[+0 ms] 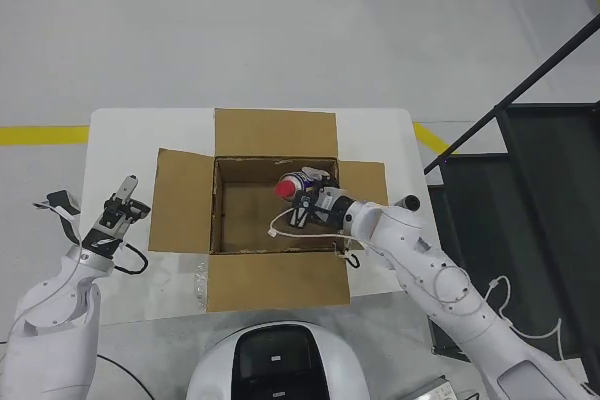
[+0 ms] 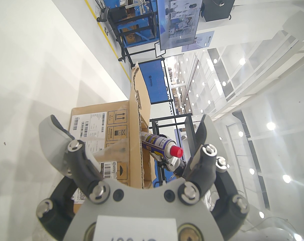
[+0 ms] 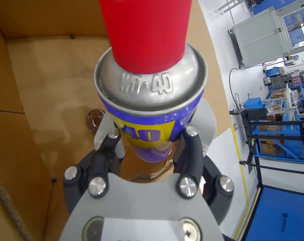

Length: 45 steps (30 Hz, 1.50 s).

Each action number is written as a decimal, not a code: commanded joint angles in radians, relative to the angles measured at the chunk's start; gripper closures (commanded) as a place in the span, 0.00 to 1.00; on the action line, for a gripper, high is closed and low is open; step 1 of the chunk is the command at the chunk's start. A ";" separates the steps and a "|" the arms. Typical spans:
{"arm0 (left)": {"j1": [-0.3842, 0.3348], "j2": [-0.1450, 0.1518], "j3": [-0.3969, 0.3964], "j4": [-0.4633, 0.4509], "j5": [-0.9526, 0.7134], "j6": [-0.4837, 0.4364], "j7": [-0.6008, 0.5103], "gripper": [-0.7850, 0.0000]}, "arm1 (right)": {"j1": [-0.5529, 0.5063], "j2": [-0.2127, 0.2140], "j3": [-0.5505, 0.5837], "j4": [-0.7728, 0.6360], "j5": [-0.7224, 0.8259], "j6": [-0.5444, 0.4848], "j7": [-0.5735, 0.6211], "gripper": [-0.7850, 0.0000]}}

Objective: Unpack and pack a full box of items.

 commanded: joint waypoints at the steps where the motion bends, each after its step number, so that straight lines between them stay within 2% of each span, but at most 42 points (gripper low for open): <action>1: 0.000 0.000 0.000 0.000 0.000 0.000 0.000 0.00 | 0.027 -0.009 -0.021 0.040 0.003 0.016 0.020 0.00; 8: 0.000 0.000 0.000 0.000 0.000 0.000 0.000 0.00 | 0.066 -0.028 -0.039 0.110 0.083 -0.002 0.022 0.00; 15: 0.000 0.000 0.000 0.000 0.000 0.000 0.000 0.00 | 0.037 -0.019 0.025 0.082 0.232 -0.125 -0.013 0.00; 21: 0.000 0.000 0.000 0.000 0.000 0.000 0.000 0.00 | -0.016 -0.004 0.109 0.046 0.429 -0.269 -0.032 0.00; 28: 0.000 0.000 0.000 0.000 0.000 0.000 0.000 0.00 | -0.118 0.031 0.258 -0.001 0.744 -0.496 -0.019 0.00; 33: 0.000 0.000 0.000 0.000 0.000 0.000 0.000 0.00 | -0.227 0.065 0.441 -0.060 0.876 -0.574 -0.028 0.00; 38: 0.000 0.000 0.000 0.000 0.000 0.000 0.000 0.00 | -0.325 0.093 0.610 -0.070 0.884 -0.587 -0.100 0.00; 42: 0.000 0.000 0.000 0.000 0.000 0.000 0.000 0.00 | -0.349 0.107 0.696 0.032 0.842 -0.582 -0.167 0.00; 45: 0.000 0.000 0.000 0.000 0.000 0.000 0.000 0.00 | -0.349 0.108 0.719 0.114 0.811 -0.577 -0.219 0.00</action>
